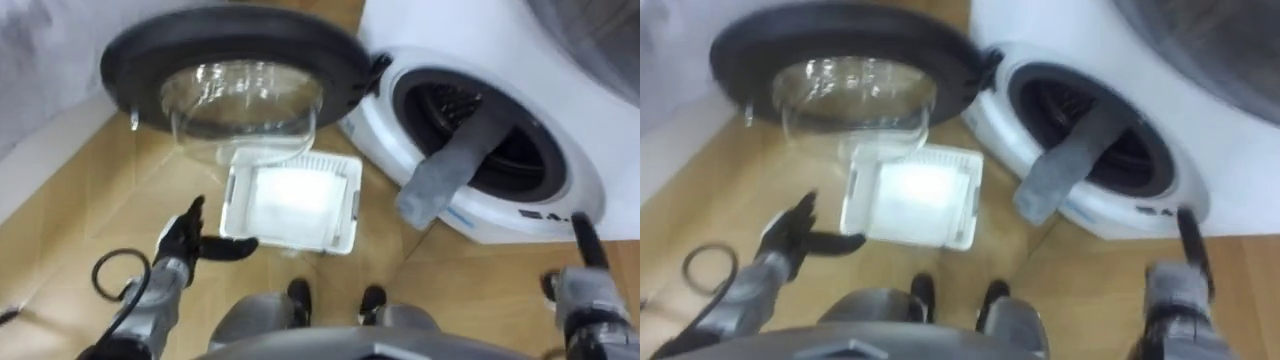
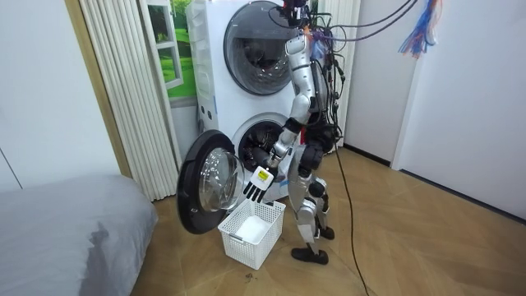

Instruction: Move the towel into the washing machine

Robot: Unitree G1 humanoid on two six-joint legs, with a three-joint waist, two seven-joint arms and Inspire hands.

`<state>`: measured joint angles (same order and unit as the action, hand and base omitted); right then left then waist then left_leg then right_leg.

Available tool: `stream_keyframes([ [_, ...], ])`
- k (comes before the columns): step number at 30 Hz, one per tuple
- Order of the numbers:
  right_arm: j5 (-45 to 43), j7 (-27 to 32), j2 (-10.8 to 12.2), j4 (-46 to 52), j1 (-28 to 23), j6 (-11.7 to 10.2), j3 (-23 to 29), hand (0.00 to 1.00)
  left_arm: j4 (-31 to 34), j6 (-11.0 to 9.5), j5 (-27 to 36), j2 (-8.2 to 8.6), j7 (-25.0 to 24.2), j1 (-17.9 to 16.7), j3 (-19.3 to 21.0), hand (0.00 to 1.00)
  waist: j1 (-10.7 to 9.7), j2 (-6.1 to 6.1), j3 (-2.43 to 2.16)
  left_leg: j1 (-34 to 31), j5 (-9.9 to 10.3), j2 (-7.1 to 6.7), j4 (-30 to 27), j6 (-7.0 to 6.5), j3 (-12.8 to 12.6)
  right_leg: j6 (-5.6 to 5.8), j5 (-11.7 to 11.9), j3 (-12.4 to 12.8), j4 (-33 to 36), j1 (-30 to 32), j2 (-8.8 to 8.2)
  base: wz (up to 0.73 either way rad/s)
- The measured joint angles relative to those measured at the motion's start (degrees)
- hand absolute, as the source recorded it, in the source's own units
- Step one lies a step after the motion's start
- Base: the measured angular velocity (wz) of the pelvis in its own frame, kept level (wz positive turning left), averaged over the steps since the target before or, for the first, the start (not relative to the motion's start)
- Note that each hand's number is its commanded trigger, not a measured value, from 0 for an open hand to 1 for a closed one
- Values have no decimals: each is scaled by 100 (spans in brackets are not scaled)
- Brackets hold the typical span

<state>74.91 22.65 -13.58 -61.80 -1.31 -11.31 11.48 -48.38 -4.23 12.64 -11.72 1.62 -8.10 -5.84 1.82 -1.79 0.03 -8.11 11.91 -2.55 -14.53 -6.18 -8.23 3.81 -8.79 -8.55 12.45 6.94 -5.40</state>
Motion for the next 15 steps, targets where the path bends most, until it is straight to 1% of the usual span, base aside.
stream_keyframes([
  [2, -287, -67, 51, -60, -59, 25, -130, 0, -136, -26, -128, 67, 10, -69, 159, 0, -10, 43, -3, 201, 7, 49, 138, 30, -110, -33, 21, 66, -3, -88, 55, -34],
  [3, -578, -147, 60, -121, -134, 23, -245, 0, -319, -104, -126, 97, 24, -73, 170, 0, -42, 84, -2, 356, -6, 57, 223, 51, -109, -41, 26, 62, -50, -242, 74, -16],
  [4, -740, -189, 59, -152, -187, 25, -328, 0, -396, -125, -112, 103, 35, -93, 170, 0, -46, 98, -1, 445, -10, 61, 264, 59, -108, -46, 29, 62, -79, -317, 84, -3],
  [6, -1737, -360, 118, -314, -284, 61, -544, 0, -526, -187, -111, 110, 153, -262, 183, 0, -110, 123, -2, 686, 12, 95, 342, 121, -88, -54, 28, 62, -93, -522, 135, -7],
  [7, -1988, -390, 136, -318, -290, 85, -572, 0, -536, -210, -112, 119, 184, -330, 196, 0, -144, 131, -4, 694, 19, 105, 350, 132, -85, -63, 26, 58, -93, -548, 143, -4],
  [9, -2919, -573, 185, -375, -346, 142, -575, 0, -752, -236, -235, 230, 226, -449, 402, 0, -174, 139, 4, 779, 12, 115, 361, 147, -81, -97, 12, 61, -91, -606, 156, 0],
  [10, -3145, -620, 197, -438, -343, 143, -575, 0, -795, -236, -302, 232, 229, -471, 432, 0, -175, 138, 5, 797, 9, 116, 363, 152, -78, -105, 8, 60, -92, -624, 158, 0],
  [11, -3557, -675, 221, -539, -350, 153, -598, 0, -861, -236, -407, 231, 241, -504, 533, 0, -173, 123, 13, 843, -1, 122, 373, 168, -71, -110, 5, 58, -95, -637, 166, 0],
  [12, -3973, -726, 225, -648, -352, 166, -729, 0, -903, -238, -442, 224, 304, -549, 609, 0, -162, 102, 14, 888, -9, 127, 394, 181, -71, -120, -1, 60, -102, -663, 175, 0],
  [13, -4144, -756, 223, -705, -347, 175, -804, 0, -933, -237, -443, 224, 333, -559, 644, 0, -160, 93, 15, 905, -10, 131, 402, 183, -71, -123, -2, 60, -109, -683, 180, 0],
  [14, -4480, -856, 225, -762, -347, 249, -846, 0, -969, -237, -445, 230, 399, -596, 691, 0, -159, 73, 14, 949, -14, 133, 425, 190, -69, -132, 2, 70, -155, -738, 191, 0],
  [15, -4778, -970, 225, -828, -359, 270, -913, 0, -984, -234, -477, 237, 443, -637, 743, 0, -158, 56, 22, 1001, -11, 138, 429, 198, -70, -142, 7, 72, -199, -800, 201, 0],
])
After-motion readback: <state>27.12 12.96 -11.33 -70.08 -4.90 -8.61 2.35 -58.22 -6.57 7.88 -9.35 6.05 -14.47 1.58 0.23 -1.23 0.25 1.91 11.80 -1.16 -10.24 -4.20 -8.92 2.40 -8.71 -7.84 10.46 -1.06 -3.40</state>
